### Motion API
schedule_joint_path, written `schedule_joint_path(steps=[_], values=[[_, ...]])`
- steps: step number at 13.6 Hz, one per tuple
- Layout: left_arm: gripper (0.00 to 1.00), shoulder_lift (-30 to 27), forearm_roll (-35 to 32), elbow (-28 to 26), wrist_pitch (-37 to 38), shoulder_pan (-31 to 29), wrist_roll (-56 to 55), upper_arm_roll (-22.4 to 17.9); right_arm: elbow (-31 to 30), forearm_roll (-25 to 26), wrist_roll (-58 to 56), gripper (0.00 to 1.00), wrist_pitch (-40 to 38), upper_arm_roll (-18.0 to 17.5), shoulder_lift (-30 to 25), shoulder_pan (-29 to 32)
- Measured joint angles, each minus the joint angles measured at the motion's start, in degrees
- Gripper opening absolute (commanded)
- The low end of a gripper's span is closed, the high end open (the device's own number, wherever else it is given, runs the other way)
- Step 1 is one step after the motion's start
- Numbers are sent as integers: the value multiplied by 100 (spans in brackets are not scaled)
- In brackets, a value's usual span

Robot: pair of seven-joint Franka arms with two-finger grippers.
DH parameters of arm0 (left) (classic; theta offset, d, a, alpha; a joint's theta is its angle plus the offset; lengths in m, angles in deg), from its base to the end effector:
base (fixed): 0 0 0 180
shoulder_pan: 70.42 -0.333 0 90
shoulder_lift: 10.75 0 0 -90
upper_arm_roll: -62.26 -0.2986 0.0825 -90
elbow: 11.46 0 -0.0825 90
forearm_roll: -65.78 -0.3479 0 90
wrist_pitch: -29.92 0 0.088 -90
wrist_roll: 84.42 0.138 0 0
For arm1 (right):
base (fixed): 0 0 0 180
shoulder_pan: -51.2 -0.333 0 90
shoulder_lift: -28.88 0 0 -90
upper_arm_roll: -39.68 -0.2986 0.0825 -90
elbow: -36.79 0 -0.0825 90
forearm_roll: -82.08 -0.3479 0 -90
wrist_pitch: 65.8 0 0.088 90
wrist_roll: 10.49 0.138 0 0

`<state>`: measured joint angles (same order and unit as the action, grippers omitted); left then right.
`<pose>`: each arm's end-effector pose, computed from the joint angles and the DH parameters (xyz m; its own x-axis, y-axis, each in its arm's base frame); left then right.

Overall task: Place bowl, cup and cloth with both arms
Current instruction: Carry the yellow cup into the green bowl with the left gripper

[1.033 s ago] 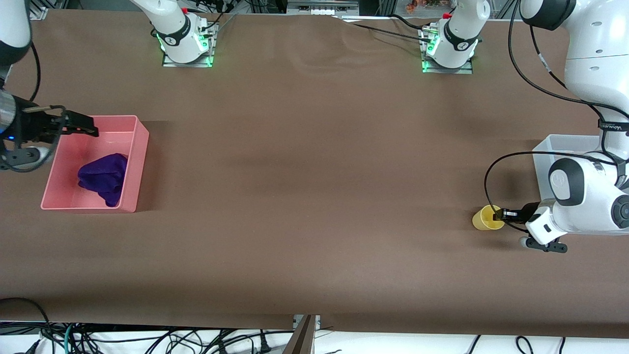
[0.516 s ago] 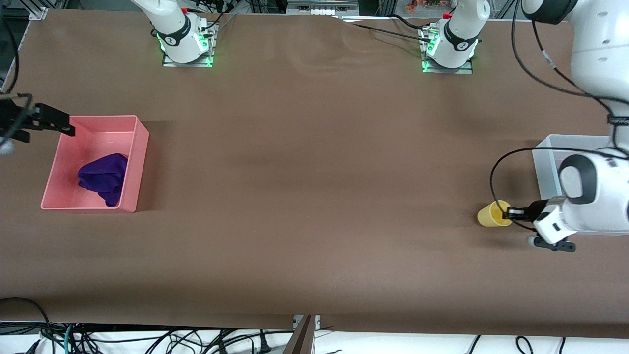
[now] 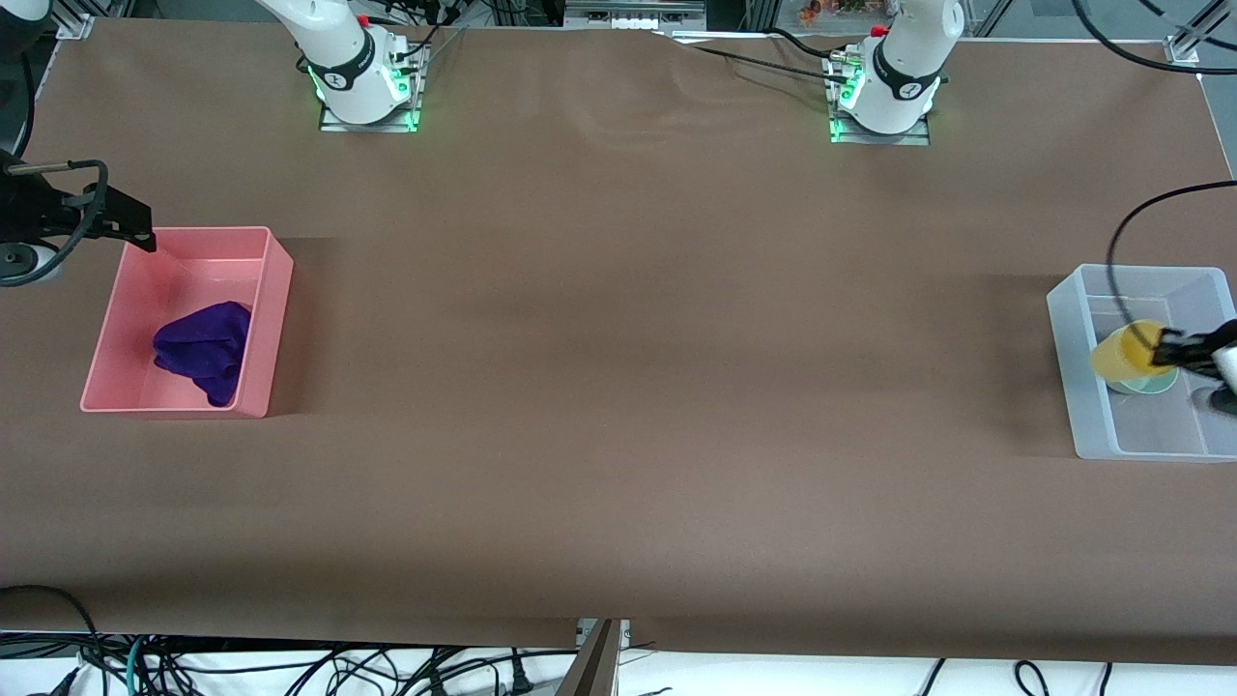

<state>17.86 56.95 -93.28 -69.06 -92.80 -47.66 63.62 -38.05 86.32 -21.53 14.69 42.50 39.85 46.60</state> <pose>0.5801 0.2454 0.3600 0.9234 -0.2999 -0.2395 -0.3057 -0.9520 0.0134 0.5535 0.0088 0.5732 0.9721 0.2092 -0.1061 0.2166 -0.9742 0.0639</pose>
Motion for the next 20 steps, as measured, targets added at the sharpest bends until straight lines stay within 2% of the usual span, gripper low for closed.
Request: schedule_joint_path(steps=[3,7,8,9,15,17,20], values=[[0,386,-7,-177,-655,-771,924,0,-2,-35,81,100,7,-6,3,-1],[1,1018,87,-211,-1367,-1224,1507,24,-3,-37,124,100,23,-7,4,0],[67,1104,143,-211,-1408,-1261,1572,26,-3,-37,126,100,31,-7,5,0],[100,1139,174,-211,-1426,-1271,1598,32,-5,-37,128,100,37,-7,8,0],[100,992,335,-60,-1223,-1239,1622,173,-8,-37,132,100,104,-7,33,1],[100,641,356,30,-740,-1054,1343,315,-8,-37,133,100,108,-7,38,1],[100,-21,375,75,223,-420,82,454,-9,-37,133,100,110,-7,44,2]])
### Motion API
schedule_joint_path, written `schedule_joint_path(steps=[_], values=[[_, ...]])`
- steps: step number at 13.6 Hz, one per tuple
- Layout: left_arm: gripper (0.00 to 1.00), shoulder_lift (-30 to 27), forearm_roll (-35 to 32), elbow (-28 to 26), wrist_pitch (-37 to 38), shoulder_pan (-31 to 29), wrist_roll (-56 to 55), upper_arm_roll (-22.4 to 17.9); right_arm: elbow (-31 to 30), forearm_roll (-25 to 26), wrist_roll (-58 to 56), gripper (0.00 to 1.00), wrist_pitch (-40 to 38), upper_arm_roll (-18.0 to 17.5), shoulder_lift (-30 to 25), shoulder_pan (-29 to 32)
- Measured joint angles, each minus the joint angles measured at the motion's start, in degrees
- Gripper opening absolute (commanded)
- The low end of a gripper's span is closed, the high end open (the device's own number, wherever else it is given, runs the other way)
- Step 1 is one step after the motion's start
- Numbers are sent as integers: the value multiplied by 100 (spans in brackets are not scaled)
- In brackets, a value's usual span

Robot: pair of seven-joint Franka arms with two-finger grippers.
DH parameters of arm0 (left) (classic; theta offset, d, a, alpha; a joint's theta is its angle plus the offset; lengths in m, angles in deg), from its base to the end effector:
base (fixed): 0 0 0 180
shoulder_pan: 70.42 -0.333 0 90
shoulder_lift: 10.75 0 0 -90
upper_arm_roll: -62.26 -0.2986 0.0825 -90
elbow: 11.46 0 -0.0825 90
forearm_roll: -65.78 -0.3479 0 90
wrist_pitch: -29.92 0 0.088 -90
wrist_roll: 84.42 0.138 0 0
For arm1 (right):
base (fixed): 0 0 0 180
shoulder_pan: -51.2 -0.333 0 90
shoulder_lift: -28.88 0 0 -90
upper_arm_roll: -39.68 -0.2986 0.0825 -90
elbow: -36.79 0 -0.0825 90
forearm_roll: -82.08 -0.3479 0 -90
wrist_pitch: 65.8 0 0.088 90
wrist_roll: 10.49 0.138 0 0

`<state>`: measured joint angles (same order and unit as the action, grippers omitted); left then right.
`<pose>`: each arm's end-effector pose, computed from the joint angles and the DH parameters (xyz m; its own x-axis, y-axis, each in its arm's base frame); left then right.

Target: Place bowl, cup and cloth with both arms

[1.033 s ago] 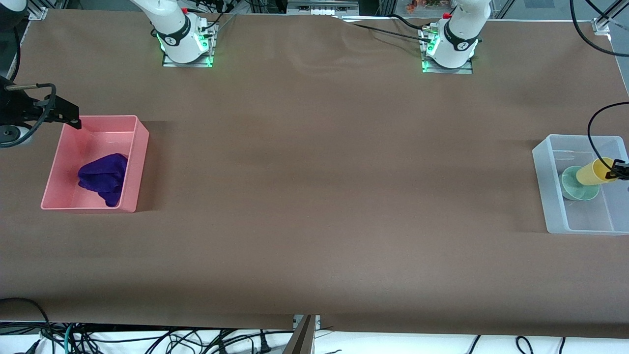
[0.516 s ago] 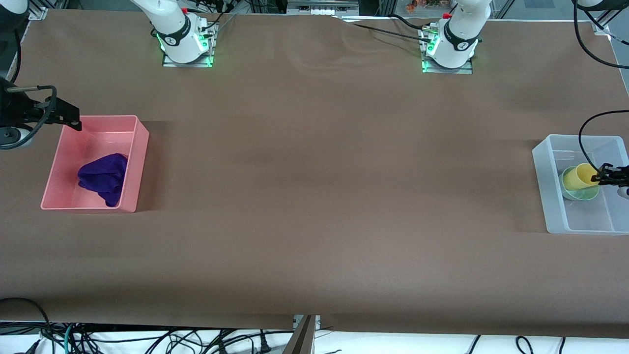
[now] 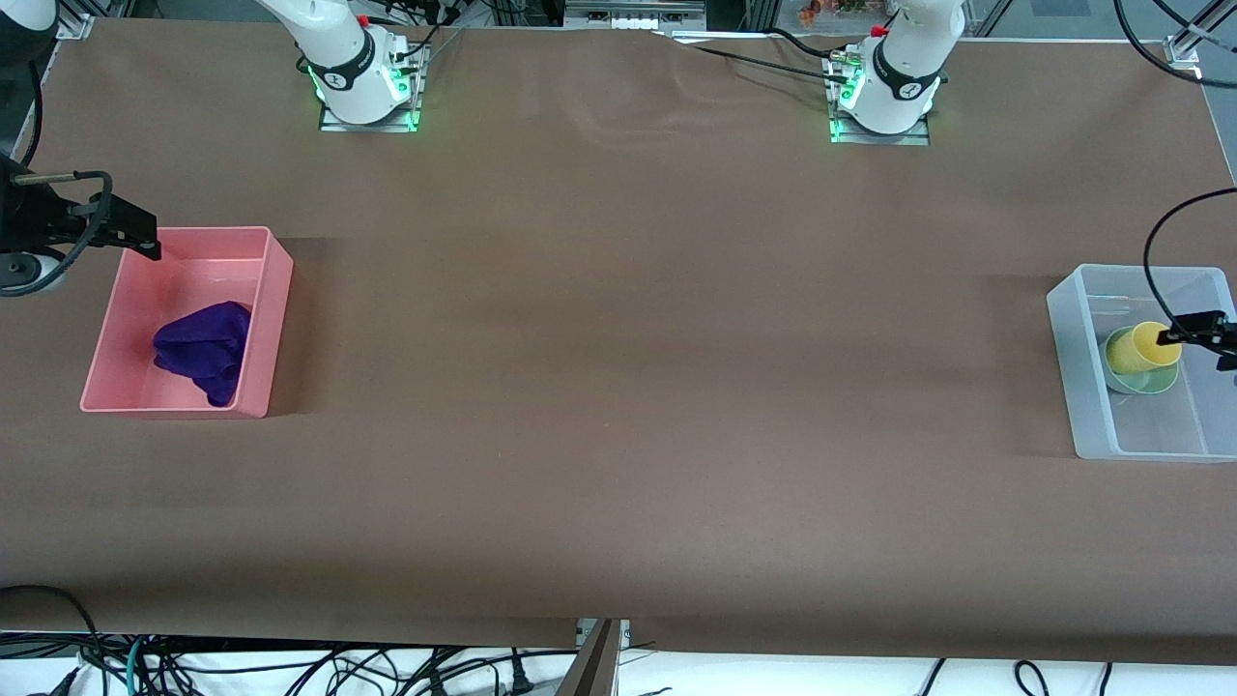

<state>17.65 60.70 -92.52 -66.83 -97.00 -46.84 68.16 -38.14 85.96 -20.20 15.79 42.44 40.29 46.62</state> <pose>0.5779 0.2401 0.3656 0.9317 -0.3074 -0.1936 -0.2918 -0.9507 0.1051 0.5580 0.0104 0.5697 0.9773 0.1897 -0.0940 0.1959 -0.9787 0.0621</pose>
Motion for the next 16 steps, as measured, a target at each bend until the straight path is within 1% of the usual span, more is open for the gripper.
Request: schedule_joint_path(steps=[2,5,8,9,10,12,13,14,16], values=[[100,-400,0,5,480,548,-949,118,0,0,0,100,3,2,0,3],[100,-911,-1,9,1147,1387,-2157,186,-1,0,0,100,5,2,8,4],[100,-1409,0,-107,1349,2026,-2892,197,-1,0,0,100,11,1,13,3],[100,-1605,0,-271,1268,2230,-3003,108,-1,0,0,100,11,1,13,3],[100,-1832,65,-530,981,2402,-3094,-32,-1,0,0,100,11,1,13,3],[100,-2407,517,-1291,198,2479,-3301,-184,-1,0,0,100,11,1,13,4],[100,-2723,637,-1685,-29,2489,-3419,-215,-1,0,0,100,12,1,13,4],[100,-2949,656,-1944,-116,2536,-3561,-228,-1,0,0,100,12,1,14,4],[100,-3183,605,-2178,-138,2673,-3768,-233,-1,0,0,100,12,4,14,6]])
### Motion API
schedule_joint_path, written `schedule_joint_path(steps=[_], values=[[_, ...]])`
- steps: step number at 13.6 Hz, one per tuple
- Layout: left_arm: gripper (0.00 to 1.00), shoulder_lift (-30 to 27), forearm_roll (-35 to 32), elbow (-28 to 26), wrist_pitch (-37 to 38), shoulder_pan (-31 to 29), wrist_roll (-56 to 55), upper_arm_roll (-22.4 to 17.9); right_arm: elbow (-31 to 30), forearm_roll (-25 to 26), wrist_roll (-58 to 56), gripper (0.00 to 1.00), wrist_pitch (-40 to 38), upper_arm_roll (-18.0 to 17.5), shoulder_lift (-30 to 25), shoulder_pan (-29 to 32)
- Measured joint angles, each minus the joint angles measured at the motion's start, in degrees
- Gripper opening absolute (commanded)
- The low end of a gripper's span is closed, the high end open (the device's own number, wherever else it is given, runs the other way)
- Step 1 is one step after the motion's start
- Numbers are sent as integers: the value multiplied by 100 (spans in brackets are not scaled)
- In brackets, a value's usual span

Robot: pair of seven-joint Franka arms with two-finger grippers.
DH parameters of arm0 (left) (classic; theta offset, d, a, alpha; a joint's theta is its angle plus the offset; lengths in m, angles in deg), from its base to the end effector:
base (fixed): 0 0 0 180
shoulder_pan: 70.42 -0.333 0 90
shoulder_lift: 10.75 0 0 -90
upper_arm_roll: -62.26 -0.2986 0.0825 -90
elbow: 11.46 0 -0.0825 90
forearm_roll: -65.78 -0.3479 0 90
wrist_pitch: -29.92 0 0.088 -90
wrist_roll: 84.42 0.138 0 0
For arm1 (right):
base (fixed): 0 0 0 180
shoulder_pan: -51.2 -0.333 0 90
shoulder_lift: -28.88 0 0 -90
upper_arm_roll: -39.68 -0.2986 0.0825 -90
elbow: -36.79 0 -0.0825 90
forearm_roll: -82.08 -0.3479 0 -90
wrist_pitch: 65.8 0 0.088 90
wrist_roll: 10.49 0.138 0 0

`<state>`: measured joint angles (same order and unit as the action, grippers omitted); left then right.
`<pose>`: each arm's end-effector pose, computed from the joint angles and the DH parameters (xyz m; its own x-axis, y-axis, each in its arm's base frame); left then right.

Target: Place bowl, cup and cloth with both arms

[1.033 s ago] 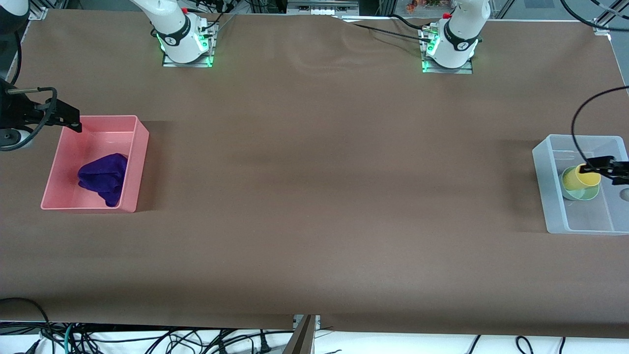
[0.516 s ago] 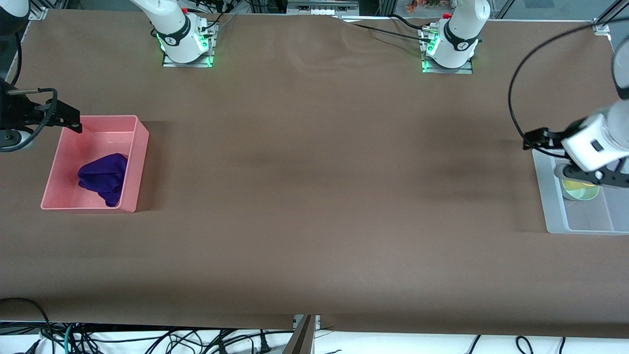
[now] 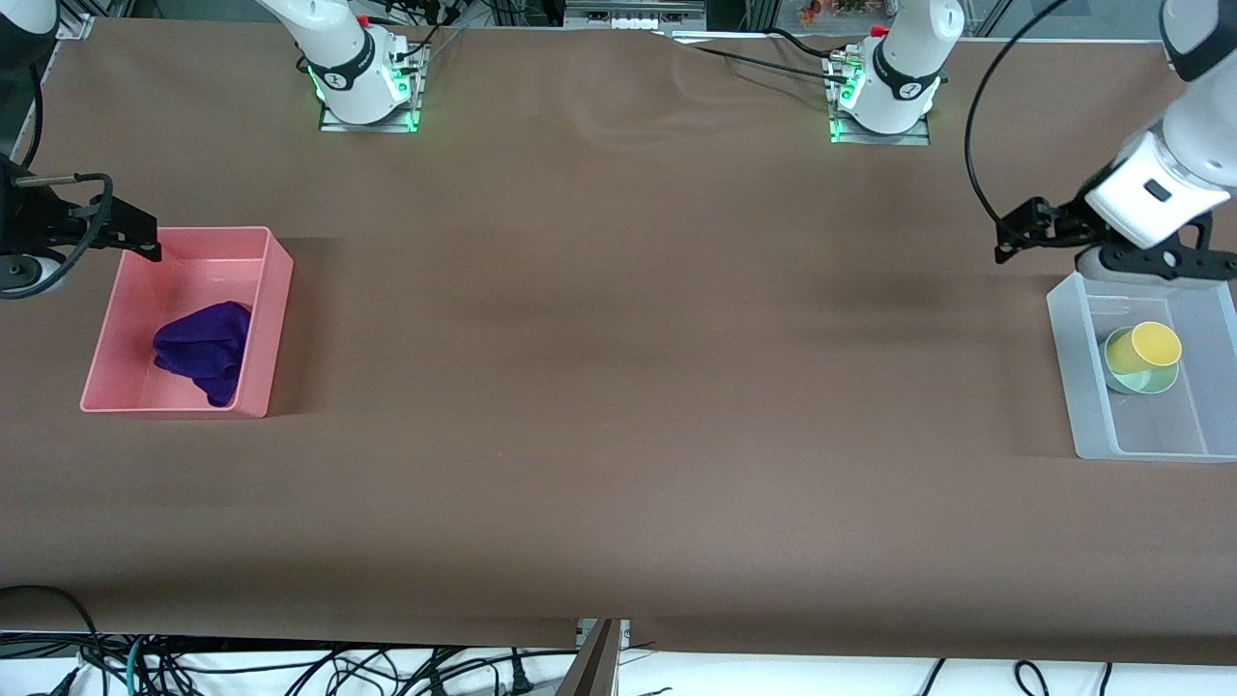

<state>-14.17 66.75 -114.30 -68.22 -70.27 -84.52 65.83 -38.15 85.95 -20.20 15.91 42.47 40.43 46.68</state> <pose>0.5049 -0.0356 0.5205 0.9979 -0.0605 -0.0225 -0.0603 -0.9981 0.0129 0.5589 0.0096 0.5684 0.9775 0.1883 -0.0945 0.1946 -0.9789 0.0620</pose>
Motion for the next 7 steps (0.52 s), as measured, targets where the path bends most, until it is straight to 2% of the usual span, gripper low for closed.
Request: schedule_joint_path(steps=[7], values=[[100,-20,-154,-43,26,219,-96,-84,0,0,0,100,0,4,2,12]])
